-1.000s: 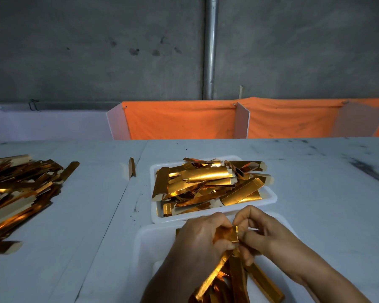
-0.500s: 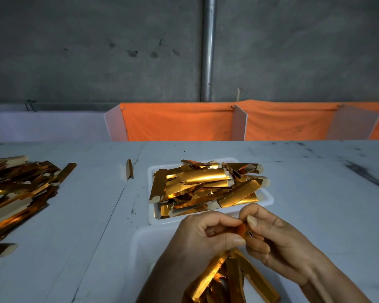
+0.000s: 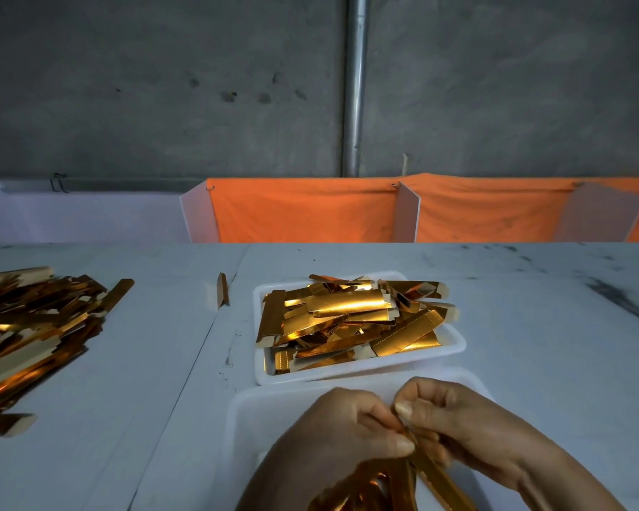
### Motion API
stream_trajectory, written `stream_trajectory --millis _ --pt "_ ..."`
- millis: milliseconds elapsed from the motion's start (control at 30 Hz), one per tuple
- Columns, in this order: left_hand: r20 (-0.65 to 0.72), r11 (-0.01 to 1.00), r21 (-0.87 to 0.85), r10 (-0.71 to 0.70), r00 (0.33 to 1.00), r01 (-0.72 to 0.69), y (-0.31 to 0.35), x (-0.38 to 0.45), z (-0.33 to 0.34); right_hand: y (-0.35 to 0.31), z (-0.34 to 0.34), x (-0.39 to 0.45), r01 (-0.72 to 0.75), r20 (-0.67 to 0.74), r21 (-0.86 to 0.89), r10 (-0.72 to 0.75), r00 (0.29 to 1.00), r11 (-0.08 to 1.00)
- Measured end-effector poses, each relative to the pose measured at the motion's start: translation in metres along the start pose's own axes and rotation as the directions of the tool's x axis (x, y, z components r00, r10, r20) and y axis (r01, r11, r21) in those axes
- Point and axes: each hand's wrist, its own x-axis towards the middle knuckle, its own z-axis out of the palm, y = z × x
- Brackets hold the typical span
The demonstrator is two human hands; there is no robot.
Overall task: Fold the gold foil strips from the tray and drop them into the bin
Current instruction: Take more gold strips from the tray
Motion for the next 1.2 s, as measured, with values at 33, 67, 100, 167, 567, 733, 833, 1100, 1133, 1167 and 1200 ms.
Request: stream_trajectory --millis 33,67,100,167,567,733,833,1100,1133,1167,1200 --pt "0.019 0.999 0.028 -0.017 1.000 0.016 0.001 0.000 0.002 0.001 0.002 0.001 0.004 -0.073 -0.053 -0.008 0.997 0.999" --pt "-0.002 0.998 0.057 -0.022 1.000 0.022 0.002 0.001 0.004 0.002 0.004 0.003 0.034 -0.182 -0.120 -0.056 0.982 0.992" --pt "-0.065 0.995 0.094 -0.018 0.998 0.024 0.003 0.002 0.005 0.003 0.006 0.005 0.079 -0.308 -0.206 -0.141 0.941 0.975" --pt "-0.230 0.984 0.176 0.009 0.973 0.032 0.002 0.003 0.006 0.005 0.007 0.008 0.116 -0.531 -0.404 -0.336 0.778 0.907" --pt "-0.194 0.919 0.393 0.055 0.980 0.026 0.005 0.016 0.020 -0.023 -0.033 0.064 -0.334 -0.480 -0.857 -0.371 0.795 0.392" --pt "-0.335 0.809 0.588 0.249 0.909 -0.004 0.002 0.021 0.019 -0.032 -0.045 0.088 -0.416 -0.448 -0.893 -0.248 0.859 0.170" --pt "-0.457 0.672 0.719 0.262 0.850 0.180 -0.013 0.031 0.009 -0.028 -0.045 0.091 -0.408 -0.447 -0.893 -0.256 0.857 0.192" --pt "-0.514 0.580 0.725 0.098 0.852 0.371 -0.044 0.039 -0.006 -0.020 -0.035 0.081 -0.406 -0.483 -0.871 -0.327 0.812 0.278" --pt "-0.513 0.597 0.720 0.112 0.851 0.355 -0.045 0.038 -0.009 -0.020 -0.034 0.079 -0.406 -0.487 -0.868 -0.329 0.809 0.285" --pt "-0.510 0.614 0.714 0.127 0.851 0.337 -0.046 0.038 -0.011 -0.019 -0.033 0.077 -0.409 -0.492 -0.865 -0.329 0.806 0.291" --pt "-0.506 0.628 0.709 0.138 0.851 0.320 -0.046 0.037 -0.012 -0.019 -0.032 0.075 -0.414 -0.499 -0.860 -0.329 0.802 0.298"
